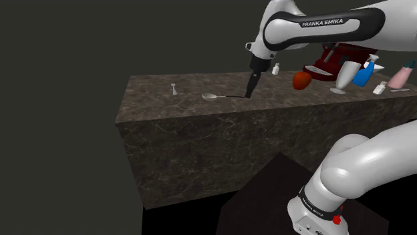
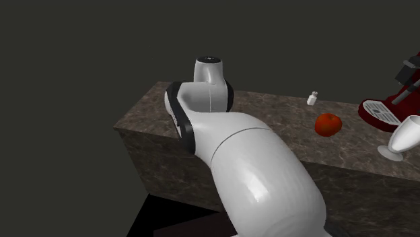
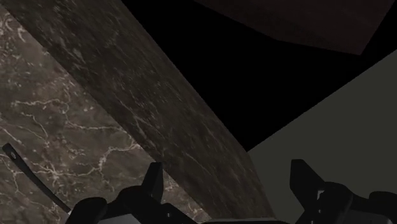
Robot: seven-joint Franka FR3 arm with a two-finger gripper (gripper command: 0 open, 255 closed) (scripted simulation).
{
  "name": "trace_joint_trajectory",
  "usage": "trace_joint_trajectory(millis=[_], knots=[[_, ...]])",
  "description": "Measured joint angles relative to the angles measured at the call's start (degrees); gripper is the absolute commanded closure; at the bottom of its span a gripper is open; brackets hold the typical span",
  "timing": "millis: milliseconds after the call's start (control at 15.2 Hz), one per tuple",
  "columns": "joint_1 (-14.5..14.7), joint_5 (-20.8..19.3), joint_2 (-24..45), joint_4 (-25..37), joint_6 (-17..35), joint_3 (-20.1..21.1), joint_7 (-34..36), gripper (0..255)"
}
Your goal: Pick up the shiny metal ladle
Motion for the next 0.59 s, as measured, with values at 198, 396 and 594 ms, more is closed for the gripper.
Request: trace_joint_trajectory(millis=[198,396,594], knots=[[0.3,-1.2,5.0,1.8,3.4,-2.8,-7.0,0],[1.0,-1.5,11.0,4.6,6.6,-5.0,-13.6,0],[1.5,-1.2,16.7,8.2,8.9,-6.8,-20.0,0]])
